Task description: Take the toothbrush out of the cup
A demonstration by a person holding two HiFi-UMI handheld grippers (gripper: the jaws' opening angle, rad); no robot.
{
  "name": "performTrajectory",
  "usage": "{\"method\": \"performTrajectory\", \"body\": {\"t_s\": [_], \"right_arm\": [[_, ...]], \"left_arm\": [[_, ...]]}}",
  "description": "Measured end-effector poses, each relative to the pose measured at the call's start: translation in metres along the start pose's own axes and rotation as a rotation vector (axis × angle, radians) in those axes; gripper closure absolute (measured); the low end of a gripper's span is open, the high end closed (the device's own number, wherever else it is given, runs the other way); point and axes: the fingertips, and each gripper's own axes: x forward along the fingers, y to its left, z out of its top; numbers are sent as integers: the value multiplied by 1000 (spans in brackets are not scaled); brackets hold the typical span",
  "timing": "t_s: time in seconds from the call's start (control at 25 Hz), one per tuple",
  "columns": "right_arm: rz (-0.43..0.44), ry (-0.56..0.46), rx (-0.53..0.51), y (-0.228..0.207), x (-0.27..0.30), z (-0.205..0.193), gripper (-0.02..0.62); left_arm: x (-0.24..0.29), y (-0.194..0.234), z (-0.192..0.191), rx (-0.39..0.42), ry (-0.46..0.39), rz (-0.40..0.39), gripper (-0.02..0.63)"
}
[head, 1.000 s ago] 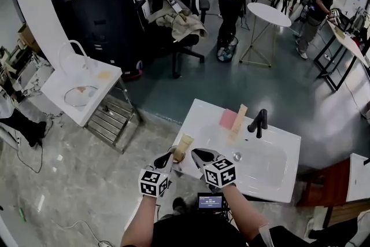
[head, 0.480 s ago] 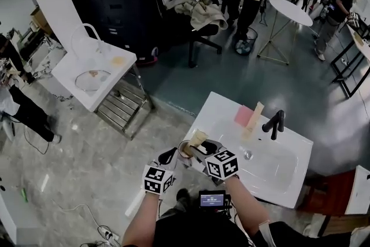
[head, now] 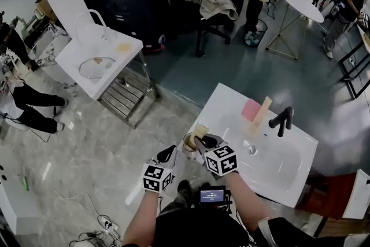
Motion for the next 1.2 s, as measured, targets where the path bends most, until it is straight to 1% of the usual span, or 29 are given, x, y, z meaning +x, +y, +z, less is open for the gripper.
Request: {"method": "performTrajectory", "body": {"t_s": [0.28, 0.52, 0.96, 1.2], "right_arm": [[-9, -4, -6, 4, -4, 1, 551], [-19, -27, -13, 6, -12, 6, 554], [-7, -100, -18, 17, -38, 37, 554], [0, -157, -6, 18, -57, 56, 555]], "left_arm": [[-2, -4, 1, 3, -3, -4, 595], [-5, -9, 4, 11, -16, -9, 595], [-6, -22, 22, 40, -52, -35, 595], [-1, -32, 33, 65, -70, -59, 595]]}}
